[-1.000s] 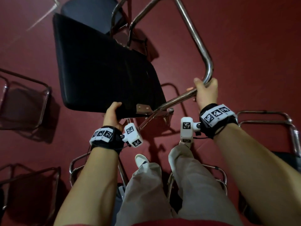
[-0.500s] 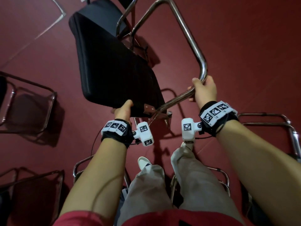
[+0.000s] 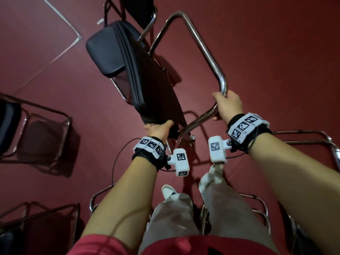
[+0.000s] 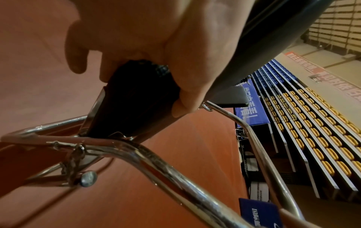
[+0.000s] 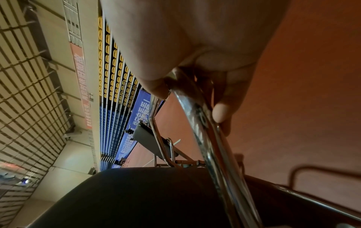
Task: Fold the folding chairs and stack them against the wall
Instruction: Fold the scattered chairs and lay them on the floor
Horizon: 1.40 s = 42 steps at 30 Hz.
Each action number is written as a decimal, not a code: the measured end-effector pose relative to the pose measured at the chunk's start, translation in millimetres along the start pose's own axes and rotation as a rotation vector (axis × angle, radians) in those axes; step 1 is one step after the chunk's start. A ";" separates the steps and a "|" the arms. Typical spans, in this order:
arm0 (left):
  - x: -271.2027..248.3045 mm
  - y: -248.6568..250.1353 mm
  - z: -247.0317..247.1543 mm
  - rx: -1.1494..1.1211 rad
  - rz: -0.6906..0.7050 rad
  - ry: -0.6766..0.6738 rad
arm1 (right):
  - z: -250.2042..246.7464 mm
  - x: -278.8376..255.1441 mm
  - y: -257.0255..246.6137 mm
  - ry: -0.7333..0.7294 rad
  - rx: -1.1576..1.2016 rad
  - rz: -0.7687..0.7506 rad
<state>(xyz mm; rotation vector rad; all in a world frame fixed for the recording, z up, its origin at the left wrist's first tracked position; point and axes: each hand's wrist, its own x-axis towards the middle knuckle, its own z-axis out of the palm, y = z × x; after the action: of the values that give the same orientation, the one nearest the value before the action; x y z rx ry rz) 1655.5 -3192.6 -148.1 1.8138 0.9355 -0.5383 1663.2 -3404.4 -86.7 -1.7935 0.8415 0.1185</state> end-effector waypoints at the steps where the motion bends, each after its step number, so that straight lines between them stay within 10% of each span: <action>1: -1.2 -1.2 -2.3 0.011 -0.002 0.003 | 0.7 -3.2 0.1 -0.010 0.008 0.011; 22: -9.3 -5.8 11.4 -0.195 0.066 -0.220 | 19.6 -52.3 -25.8 -0.161 -0.067 -0.074; 42: -54.6 47.9 -4.2 0.099 0.114 -0.494 | -0.1 -48.5 -48.8 -0.092 -0.040 0.060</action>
<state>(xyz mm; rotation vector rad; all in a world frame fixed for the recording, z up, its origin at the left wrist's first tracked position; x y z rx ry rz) 1660.5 -3218.7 -80.3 1.6943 0.4727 -0.9199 1656.1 -3373.8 -25.5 -1.7870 0.8326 0.2569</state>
